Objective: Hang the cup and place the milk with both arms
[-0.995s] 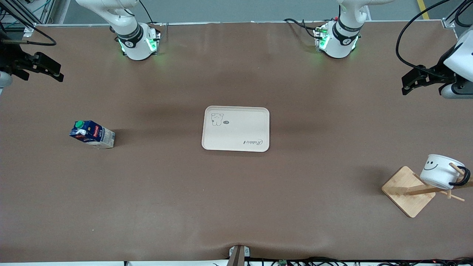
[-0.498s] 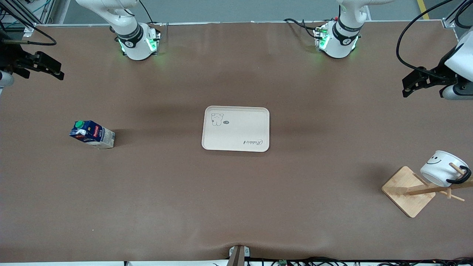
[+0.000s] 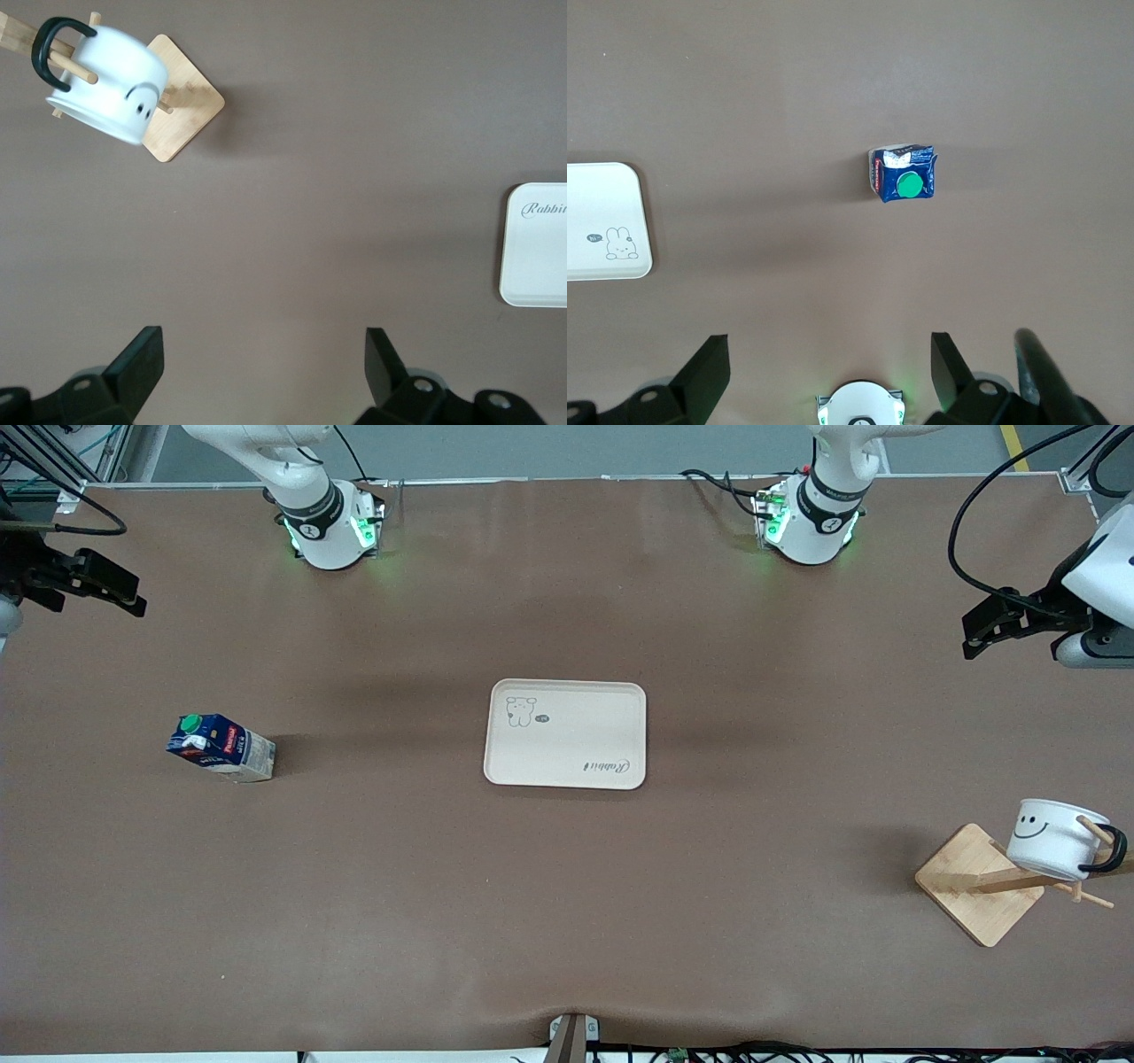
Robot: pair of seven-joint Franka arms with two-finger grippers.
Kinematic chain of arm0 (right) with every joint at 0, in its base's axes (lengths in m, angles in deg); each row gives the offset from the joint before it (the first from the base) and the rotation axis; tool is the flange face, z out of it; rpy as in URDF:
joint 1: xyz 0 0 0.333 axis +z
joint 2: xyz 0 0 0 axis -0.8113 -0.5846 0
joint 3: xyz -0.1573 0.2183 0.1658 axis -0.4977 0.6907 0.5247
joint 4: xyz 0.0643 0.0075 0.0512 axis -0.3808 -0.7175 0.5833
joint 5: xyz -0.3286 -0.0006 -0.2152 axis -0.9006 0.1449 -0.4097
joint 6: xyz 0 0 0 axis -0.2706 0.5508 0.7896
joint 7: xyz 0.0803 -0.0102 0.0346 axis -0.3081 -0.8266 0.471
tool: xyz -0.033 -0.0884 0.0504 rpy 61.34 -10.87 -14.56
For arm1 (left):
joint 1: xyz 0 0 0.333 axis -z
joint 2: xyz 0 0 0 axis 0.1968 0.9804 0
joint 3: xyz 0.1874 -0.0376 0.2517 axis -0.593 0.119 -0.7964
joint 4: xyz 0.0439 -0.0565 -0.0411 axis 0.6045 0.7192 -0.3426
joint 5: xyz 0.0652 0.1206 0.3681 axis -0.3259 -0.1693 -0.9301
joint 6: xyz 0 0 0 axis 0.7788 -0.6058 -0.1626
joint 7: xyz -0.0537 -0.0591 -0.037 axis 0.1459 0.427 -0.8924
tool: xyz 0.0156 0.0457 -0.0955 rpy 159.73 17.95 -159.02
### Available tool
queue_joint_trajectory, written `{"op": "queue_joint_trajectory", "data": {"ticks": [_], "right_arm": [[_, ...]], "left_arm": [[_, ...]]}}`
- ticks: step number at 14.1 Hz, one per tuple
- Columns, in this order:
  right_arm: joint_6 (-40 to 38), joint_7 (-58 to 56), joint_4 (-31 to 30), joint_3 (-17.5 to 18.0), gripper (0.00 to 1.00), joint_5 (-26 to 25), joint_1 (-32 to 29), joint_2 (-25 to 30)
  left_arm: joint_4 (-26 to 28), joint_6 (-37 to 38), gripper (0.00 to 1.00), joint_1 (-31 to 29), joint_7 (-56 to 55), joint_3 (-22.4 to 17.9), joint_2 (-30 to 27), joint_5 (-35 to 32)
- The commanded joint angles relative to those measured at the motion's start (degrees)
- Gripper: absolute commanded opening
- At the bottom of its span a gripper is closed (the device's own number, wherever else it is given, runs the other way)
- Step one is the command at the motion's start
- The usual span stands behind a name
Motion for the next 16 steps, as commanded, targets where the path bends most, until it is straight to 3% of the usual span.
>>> {"op": "queue_joint_trajectory", "data": {"ticks": [1,16], "right_arm": [[-1.74,0.78,1.04,0.34,1.00,0.75,-0.75,-0.50],[-1.40,0.78,1.13,0.43,1.00,0.75,-0.83,-1.73]], "left_arm": [[-0.49,0.81,1.00,-0.32,0.70,-0.07,-0.16,1.29],[-0.49,1.86,1.00,0.03,-2.55,-0.15,-0.08,4.10]]}}
